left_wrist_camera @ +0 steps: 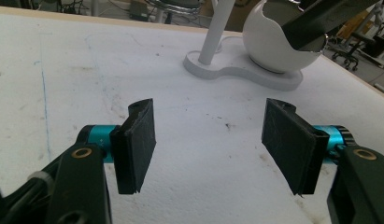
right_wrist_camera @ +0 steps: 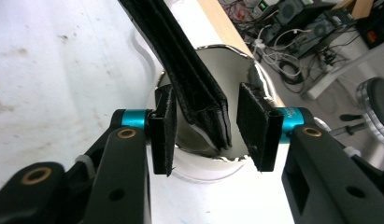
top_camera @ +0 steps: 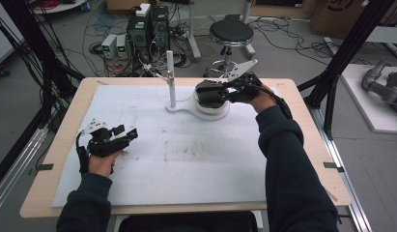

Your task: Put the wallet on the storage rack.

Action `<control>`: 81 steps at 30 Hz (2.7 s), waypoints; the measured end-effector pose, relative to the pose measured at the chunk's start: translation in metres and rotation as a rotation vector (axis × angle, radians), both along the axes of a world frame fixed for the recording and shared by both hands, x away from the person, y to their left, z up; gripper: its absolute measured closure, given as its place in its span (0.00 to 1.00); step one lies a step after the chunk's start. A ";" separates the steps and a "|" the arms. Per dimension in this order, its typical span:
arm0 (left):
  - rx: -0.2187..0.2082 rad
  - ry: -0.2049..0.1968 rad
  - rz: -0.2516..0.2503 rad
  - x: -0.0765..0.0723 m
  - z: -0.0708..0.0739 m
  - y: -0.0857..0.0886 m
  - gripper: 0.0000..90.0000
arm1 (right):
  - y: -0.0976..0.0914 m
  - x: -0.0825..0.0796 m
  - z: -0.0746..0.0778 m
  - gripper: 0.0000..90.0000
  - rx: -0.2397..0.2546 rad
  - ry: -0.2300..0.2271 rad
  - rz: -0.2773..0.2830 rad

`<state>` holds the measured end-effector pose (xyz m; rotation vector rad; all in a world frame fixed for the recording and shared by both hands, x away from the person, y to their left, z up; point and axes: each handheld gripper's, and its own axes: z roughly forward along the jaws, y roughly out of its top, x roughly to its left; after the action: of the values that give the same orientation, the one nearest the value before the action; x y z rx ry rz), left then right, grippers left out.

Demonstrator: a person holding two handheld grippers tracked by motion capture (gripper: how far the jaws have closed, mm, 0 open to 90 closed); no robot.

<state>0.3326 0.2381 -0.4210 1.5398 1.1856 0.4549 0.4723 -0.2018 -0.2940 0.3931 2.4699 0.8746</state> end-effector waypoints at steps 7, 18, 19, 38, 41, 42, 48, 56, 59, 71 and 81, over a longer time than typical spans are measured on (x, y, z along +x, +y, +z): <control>0.004 0.000 -0.004 0.000 0.000 0.000 0.39 | -0.010 -0.007 -0.019 0.51 0.155 0.107 -0.084; 0.009 0.001 -0.005 0.000 0.000 -0.002 0.39 | -0.015 -0.018 -0.039 0.42 0.207 0.192 -0.134; 0.008 0.001 -0.005 0.000 0.000 -0.002 0.39 | -0.014 -0.020 -0.038 0.41 0.205 0.188 -0.135; -0.003 -0.024 -0.008 0.001 0.004 -0.006 0.22 | -0.063 -0.054 -0.025 0.25 0.298 0.108 -0.266; 0.011 -0.038 -0.029 0.001 0.004 -0.008 0.22 | -0.077 -0.065 -0.035 0.24 0.323 0.106 -0.302; 0.010 -0.044 -0.032 0.001 0.005 -0.009 0.22 | -0.081 -0.070 -0.039 0.24 0.319 0.092 -0.314; 0.054 -0.120 -0.056 0.000 0.009 -0.010 0.22 | -0.105 -0.102 -0.064 0.24 0.324 0.069 -0.392; 0.052 -0.131 -0.050 -0.001 0.013 -0.009 0.22 | -0.126 -0.125 -0.088 0.24 0.385 0.063 -0.436; 0.053 -0.122 -0.042 0.000 0.012 -0.010 0.22 | -0.131 -0.125 -0.089 0.24 0.393 0.060 -0.454; 0.066 -0.116 -0.061 -0.004 0.011 -0.012 0.22 | -0.133 -0.131 -0.095 0.24 0.388 0.060 -0.460; 0.070 -0.114 -0.052 -0.006 0.010 -0.009 0.22 | -0.129 -0.131 -0.095 0.24 0.380 0.049 -0.462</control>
<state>0.3263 0.2293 -0.4111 1.5799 1.0484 0.5476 0.3418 -0.3308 -0.3891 1.0762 2.1080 1.1295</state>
